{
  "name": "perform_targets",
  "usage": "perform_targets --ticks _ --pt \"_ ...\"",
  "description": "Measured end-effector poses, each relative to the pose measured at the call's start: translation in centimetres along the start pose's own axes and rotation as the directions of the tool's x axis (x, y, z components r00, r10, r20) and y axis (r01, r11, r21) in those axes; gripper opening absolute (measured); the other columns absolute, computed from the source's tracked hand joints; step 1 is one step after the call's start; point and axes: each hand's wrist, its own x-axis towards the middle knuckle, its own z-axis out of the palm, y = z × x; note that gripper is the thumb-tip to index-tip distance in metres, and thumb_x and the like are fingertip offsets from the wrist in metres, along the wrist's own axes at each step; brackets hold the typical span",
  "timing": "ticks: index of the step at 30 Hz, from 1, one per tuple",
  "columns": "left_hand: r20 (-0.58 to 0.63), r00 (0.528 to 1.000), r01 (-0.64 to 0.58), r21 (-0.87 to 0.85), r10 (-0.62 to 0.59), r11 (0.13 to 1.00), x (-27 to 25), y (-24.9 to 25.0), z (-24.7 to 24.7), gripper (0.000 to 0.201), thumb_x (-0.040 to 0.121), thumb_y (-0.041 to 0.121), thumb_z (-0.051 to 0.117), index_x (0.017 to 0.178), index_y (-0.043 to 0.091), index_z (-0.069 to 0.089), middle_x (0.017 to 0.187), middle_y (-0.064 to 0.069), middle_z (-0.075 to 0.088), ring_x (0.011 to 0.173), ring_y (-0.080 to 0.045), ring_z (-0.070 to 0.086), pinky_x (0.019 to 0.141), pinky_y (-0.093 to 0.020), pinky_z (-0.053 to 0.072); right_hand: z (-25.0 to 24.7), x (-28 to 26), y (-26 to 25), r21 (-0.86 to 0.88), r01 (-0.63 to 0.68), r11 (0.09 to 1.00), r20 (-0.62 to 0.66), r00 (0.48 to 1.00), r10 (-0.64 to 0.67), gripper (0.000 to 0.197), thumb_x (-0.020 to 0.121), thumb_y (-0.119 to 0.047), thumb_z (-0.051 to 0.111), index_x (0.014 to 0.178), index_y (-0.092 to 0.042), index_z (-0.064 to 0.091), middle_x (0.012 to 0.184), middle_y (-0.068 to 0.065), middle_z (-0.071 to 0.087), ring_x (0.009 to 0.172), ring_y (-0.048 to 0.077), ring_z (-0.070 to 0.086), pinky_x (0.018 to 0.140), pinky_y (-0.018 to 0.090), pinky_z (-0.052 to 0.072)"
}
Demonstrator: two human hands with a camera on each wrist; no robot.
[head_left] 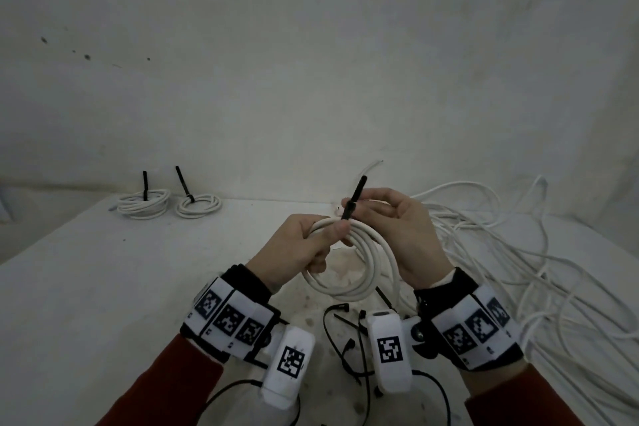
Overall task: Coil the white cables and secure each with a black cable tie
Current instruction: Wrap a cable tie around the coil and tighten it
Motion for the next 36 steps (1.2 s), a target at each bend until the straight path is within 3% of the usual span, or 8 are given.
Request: perform_targets --ticks 3,7,10,14,21,25,30,36 --pt "0.031 0.999 0.01 -0.075 -0.008 0.997 0.0 -0.4 -0.4 0.035 0.07 0.054 0.069 0.051 0.026 0.063 0.053 0.007 0.02 0.046 -0.009 0.018 0.046 -0.023 0.02 0.1 0.0 0.0 -0.185 0.139 0.973 -0.002 0.99 -0.142 0.011 0.078 0.005 0.072 0.087 0.0 0.069 0.081 0.013 0.074 0.068 0.023 0.07 0.064 0.033 0.059" --pt "0.053 0.998 0.033 -0.188 -0.024 0.982 0.1 -0.6 -0.5 0.048 0.056 0.068 0.074 0.052 0.021 0.065 0.051 0.01 0.022 0.044 -0.007 0.018 0.047 -0.026 0.016 0.1 0.1 0.2 -0.331 0.246 0.911 0.047 0.968 -0.245 0.012 0.075 0.001 0.076 0.079 -0.009 0.072 0.078 0.008 0.075 0.073 0.023 0.073 0.069 0.035 0.059" --pt "0.055 0.998 0.039 -0.219 -0.027 0.975 0.2 -0.7 -0.5 0.047 0.063 0.065 0.072 0.052 0.02 0.065 0.051 0.008 0.021 0.045 -0.008 0.016 0.048 -0.026 0.015 0.1 0.0 0.4 -0.377 0.279 0.883 0.069 0.959 -0.274 0.009 0.076 -0.003 0.077 0.079 -0.01 0.074 0.078 0.007 0.075 0.072 0.025 0.073 0.071 0.043 0.06" --pt "0.01 0.999 0.053 -0.239 -0.052 0.97 0.2 -0.8 -0.4 0.04 0.081 0.046 0.058 0.064 0.011 0.069 0.056 0.0 0.016 0.046 -0.01 0.015 0.048 -0.025 0.016 0.1 -0.2 0.3 -0.405 0.319 0.857 0.087 0.946 -0.311 0.011 0.074 -0.007 0.079 0.078 -0.016 0.074 0.076 0.003 0.075 0.071 0.021 0.073 0.07 0.041 0.06" --pt "0.049 0.992 0.123 -0.265 -0.114 0.956 0.3 -0.7 -0.5 0.067 0.079 0.049 0.059 0.072 -0.015 0.042 0.053 0.004 0.018 0.044 -0.009 0.015 0.047 -0.024 0.017 0.1 -0.2 0.2 -0.416 0.396 0.818 0.089 0.913 -0.397 0.009 0.076 -0.007 0.078 0.08 -0.016 0.076 0.076 0.005 0.075 0.071 0.025 0.073 0.07 0.05 0.059" --pt "0.108 0.978 0.201 -0.288 -0.176 0.936 0.4 -0.3 -0.6 0.049 0.079 0.051 0.055 0.07 0.003 0.06 0.05 0.006 0.018 0.042 -0.008 0.014 0.047 -0.024 0.017 -0.1 -0.3 0.3 -0.416 0.431 0.801 0.109 0.898 -0.426 0.009 0.077 -0.008 0.078 0.083 -0.014 0.077 0.075 0.004 0.075 0.07 0.025 0.072 0.067 0.05 0.059" --pt "0.179 0.962 0.254 -0.319 -0.205 0.913 0.3 0.1 -0.9 0.042 0.067 0.052 0.059 0.066 0.01 0.065 0.048 0.007 0.019 0.043 -0.008 0.013 0.045 -0.022 0.018 0.2 -0.6 0.5 -0.463 0.529 0.711 0.161 0.839 -0.52 0.009 0.079 -0.009 0.077 0.087 -0.012 0.076 0.076 0.001 0.074 0.07 0.017 0.072 0.066 0.041 0.059" --pt "0.172 0.96 0.262 -0.264 -0.222 0.928 0.1 0.7 -0.8 0.033 0.064 0.05 0.057 0.055 0.019 0.063 0.047 0.008 0.019 0.044 -0.008 0.01 0.046 -0.022 0.014 0.2 -0.5 0.7 -0.544 0.676 0.497 0.231 0.69 -0.686 0.011 0.078 -0.006 0.077 0.088 -0.01 0.076 0.079 -0.003 0.073 0.072 0.007 0.07 0.066 0.027 0.057"
